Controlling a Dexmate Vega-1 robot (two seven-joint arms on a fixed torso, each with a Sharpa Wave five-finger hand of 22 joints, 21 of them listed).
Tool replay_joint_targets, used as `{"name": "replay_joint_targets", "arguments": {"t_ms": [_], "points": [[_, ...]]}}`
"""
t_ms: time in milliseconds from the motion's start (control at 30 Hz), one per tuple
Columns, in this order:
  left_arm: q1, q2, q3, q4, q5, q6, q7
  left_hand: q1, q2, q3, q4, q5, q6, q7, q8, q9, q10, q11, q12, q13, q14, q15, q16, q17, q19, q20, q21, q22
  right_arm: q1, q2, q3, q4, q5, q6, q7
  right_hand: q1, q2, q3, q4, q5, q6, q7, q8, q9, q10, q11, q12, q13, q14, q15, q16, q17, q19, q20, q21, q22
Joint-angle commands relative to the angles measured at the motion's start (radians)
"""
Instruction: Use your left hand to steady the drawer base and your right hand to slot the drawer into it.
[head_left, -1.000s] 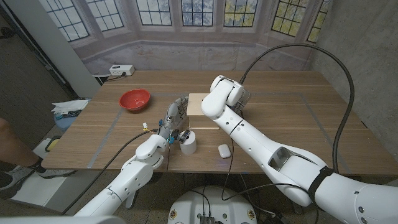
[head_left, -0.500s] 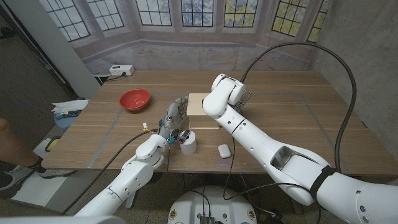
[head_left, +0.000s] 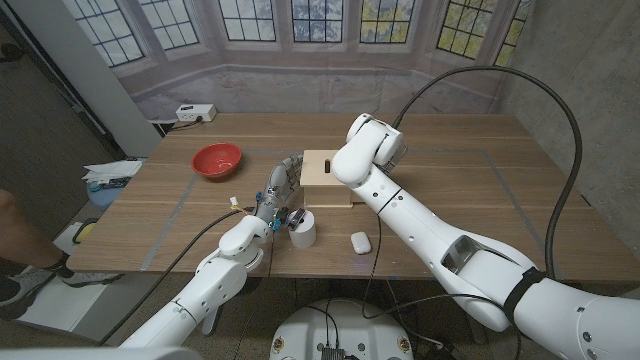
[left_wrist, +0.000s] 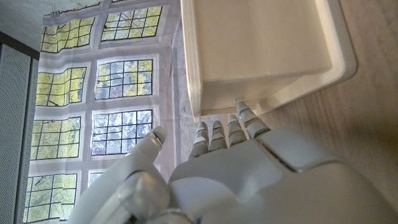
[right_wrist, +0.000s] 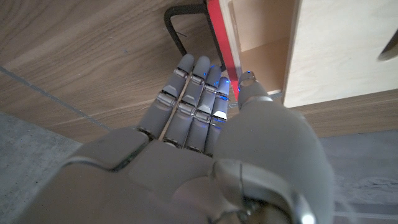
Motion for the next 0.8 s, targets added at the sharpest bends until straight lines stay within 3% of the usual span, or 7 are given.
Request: {"name": "replay_joint_targets", "arguments": {"t_ms": [33, 433, 600, 800], "points": [[0.0, 0.003, 0.002, -0.009, 0.007, 0.009, 0.007, -0.006, 0.002, 0.008, -0.002, 0.003, 0.007, -0.006, 0.0, 0.004, 0.004, 0.009, 0.0, 0.006, 0.004, 0.006, -0.003, 0.003, 0.004, 0.001, 0.001, 0.002, -0.01, -0.038, 0.015, -0.093, 0.046, 0.0, 0.0, -0.008, 0.001, 0.0, 0.003, 0.005, -0.002, 0.0, 0.005, 0.0, -0.007, -0.001, -0.005, -0.001, -0.007, 0.0, -0.005, 0.003, -0.008, 0.0, -0.001, 0.002], [-0.003, 0.004, 0.005, -0.009, 0.011, 0.016, 0.009, -0.005, 0.002, 0.01, -0.004, 0.003, 0.011, -0.005, 0.001, 0.004, 0.005, 0.01, 0.0, 0.006, 0.004, 0.006, -0.003, 0.002, 0.005, 0.002, 0.001, 0.002, -0.022, -0.069, 0.033, -0.112, 0.075, 0.0, -0.032, -0.032, 0.024, 0.008, 0.016, 0.008, -0.006, -0.002, 0.01, -0.003, -0.035, -0.002, -0.036, -0.014, -0.017, 0.02, -0.026, -0.013, -0.028, -0.009, -0.004, 0.001], [-0.003, 0.006, 0.004, -0.009, 0.015, 0.015, 0.011, -0.005, 0.002, 0.011, -0.004, 0.003, 0.013, -0.005, 0.001, 0.004, 0.007, 0.008, 0.001, 0.006, 0.005, 0.006, -0.003, 0.002, 0.005, 0.002, 0.001, 0.002, -0.043, -0.071, 0.074, -0.14, 0.143, 0.0, -0.087, -0.098, 0.065, 0.004, 0.063, 0.008, -0.008, -0.005, 0.013, -0.006, -0.037, 0.0, -0.059, -0.03, -0.022, 0.029, -0.035, -0.016, -0.035, -0.014, -0.002, 0.001], [-0.003, 0.007, 0.003, -0.01, 0.017, 0.017, 0.014, -0.004, 0.002, 0.012, -0.005, 0.004, 0.013, -0.005, 0.001, 0.004, 0.006, 0.01, 0.0, 0.006, 0.005, 0.006, -0.003, 0.002, 0.005, 0.002, 0.001, 0.002, -0.084, -0.068, 0.162, -0.208, 0.331, 0.0, -0.204, -0.127, 0.075, 0.004, 0.082, 0.008, -0.008, -0.003, 0.014, -0.007, -0.036, 0.008, -0.071, -0.038, -0.022, 0.034, -0.041, -0.019, -0.036, -0.016, -0.001, 0.001]]}}
